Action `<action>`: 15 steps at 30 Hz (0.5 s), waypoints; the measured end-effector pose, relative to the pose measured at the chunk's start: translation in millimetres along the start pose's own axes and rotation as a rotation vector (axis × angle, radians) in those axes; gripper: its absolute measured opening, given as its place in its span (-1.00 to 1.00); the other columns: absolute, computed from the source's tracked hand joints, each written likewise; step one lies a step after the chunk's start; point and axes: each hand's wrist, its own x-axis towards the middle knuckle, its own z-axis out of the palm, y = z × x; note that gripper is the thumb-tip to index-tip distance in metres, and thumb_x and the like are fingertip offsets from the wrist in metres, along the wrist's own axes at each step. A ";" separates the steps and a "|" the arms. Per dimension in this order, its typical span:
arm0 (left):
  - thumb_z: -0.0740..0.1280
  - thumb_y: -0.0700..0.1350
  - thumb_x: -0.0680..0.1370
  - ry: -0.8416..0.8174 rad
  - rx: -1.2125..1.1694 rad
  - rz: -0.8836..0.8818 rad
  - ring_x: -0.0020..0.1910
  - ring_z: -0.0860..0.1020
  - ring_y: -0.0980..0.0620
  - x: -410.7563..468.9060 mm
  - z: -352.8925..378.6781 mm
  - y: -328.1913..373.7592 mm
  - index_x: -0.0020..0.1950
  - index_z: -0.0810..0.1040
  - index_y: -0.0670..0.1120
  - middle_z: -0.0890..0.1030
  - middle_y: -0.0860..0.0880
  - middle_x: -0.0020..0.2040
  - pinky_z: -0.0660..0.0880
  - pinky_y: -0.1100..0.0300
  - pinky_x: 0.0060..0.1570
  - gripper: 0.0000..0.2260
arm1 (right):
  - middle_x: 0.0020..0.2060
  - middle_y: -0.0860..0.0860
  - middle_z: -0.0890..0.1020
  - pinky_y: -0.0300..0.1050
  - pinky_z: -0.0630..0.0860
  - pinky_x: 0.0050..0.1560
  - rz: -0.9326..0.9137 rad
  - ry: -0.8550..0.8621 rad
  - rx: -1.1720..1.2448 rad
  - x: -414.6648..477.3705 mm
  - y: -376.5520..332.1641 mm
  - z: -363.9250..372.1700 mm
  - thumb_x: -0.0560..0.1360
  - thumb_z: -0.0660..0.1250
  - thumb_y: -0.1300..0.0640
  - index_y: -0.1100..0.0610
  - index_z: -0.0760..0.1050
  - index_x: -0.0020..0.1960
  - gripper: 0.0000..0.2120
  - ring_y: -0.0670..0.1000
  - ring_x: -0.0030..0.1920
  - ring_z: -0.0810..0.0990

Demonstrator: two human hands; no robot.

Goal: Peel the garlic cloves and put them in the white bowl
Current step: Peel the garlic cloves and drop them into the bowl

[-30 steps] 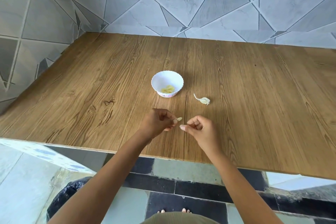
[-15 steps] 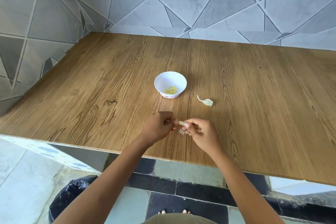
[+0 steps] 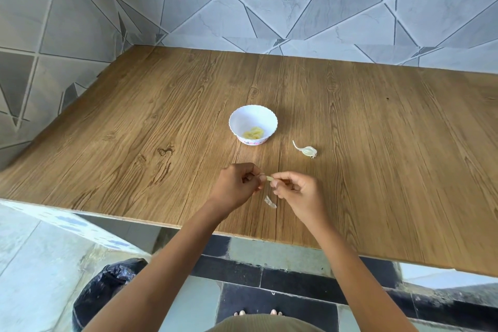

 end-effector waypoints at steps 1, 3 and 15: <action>0.36 -0.22 0.53 -0.025 -0.066 -0.013 -0.29 0.60 0.00 0.1 -0.7 0.1 -0.12 0.61 -0.22 0.64 -0.11 -0.28 0.57 0.06 -0.11 -0.91 | -0.27 -0.05 0.68 -0.27 0.56 -0.23 0.056 -0.014 0.095 0.3 -2.8 -1.2 0.48 0.36 0.31 0.03 0.60 -0.08 -0.81 -0.10 -0.28 0.64; 0.34 -0.25 0.54 -0.083 -0.194 -0.033 -0.29 0.56 0.03 -0.2 -2.4 0.4 -0.11 0.59 -0.26 0.61 -0.09 -0.28 0.55 0.17 -0.19 -0.92 | -0.27 0.00 0.69 -0.29 0.55 -0.23 0.194 -0.047 0.287 0.7 -7.1 -4.7 0.49 0.34 0.31 0.13 0.61 -0.06 -0.87 -0.08 -0.28 0.64; 0.29 -0.27 0.57 -0.248 -0.355 -0.038 -0.24 0.58 0.12 0.4 -2.7 -1.4 -0.03 0.56 -0.27 0.59 -0.07 -0.25 0.52 0.29 -0.20 -0.91 | -0.31 0.04 0.63 -0.30 0.54 -0.28 0.523 -0.131 0.595 4.8 -11.0 -6.9 0.53 0.23 0.37 0.26 0.56 -0.06 -0.86 -0.08 -0.33 0.61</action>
